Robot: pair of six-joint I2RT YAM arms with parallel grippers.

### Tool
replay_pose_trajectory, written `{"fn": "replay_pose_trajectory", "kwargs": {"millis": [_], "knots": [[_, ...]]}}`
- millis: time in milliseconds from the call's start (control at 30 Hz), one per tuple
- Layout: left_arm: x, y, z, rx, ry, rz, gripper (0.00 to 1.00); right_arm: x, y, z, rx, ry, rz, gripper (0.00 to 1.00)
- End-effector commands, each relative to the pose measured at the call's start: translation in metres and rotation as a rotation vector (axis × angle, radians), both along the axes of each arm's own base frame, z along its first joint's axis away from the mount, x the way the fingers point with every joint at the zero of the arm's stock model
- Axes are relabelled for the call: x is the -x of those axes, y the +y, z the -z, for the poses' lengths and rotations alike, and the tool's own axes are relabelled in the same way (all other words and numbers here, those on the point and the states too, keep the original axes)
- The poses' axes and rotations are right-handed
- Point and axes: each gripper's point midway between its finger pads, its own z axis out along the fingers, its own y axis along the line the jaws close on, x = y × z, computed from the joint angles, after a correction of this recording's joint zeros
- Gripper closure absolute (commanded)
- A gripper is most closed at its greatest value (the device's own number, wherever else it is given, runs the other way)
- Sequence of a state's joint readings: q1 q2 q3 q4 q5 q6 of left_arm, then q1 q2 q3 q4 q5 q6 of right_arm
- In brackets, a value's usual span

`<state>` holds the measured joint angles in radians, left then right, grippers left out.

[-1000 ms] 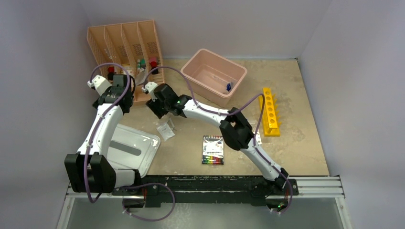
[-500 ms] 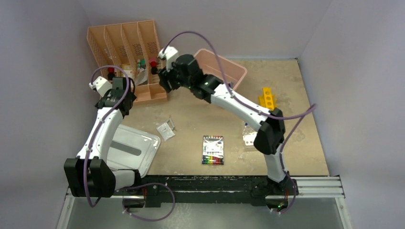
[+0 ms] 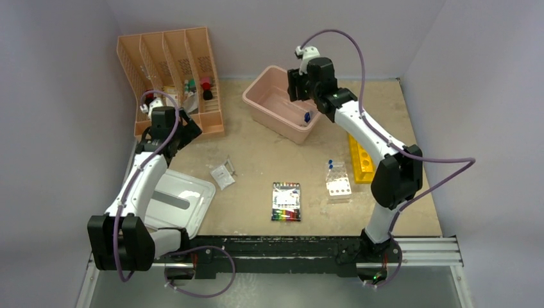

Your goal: Organize the chemistry lab equipment

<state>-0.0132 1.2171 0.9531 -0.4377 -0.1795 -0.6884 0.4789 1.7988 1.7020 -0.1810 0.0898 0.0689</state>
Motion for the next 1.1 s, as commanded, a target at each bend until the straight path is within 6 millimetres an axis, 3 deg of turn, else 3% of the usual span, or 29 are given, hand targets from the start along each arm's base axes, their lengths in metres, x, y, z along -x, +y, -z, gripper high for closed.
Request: {"fn": "replay_pose_trajectory", "kwargs": {"millis": [0,400,600,900,1067], "knots": [[-0.020,-0.039,-0.031,0.073,-0.170,0.244,0.16,-0.008,-0.024,0.005,-0.001,-0.010,0.058,0.58],[-0.039,-0.076,-0.041,0.087,-0.273,0.443,0.20,-0.067,-0.013,0.070,0.040,0.036,0.036,0.58],[-0.038,-0.089,-0.039,0.087,-0.282,0.510,0.20,-0.085,-0.013,0.105,0.077,0.049,0.041,0.57],[-0.039,-0.089,-0.026,0.057,-0.210,0.543,0.20,-0.105,-0.012,0.138,0.132,0.058,0.037,0.56],[-0.039,-0.091,-0.023,0.082,-0.217,0.537,0.20,-0.109,-0.022,0.154,0.193,0.062,0.057,0.55]]}}
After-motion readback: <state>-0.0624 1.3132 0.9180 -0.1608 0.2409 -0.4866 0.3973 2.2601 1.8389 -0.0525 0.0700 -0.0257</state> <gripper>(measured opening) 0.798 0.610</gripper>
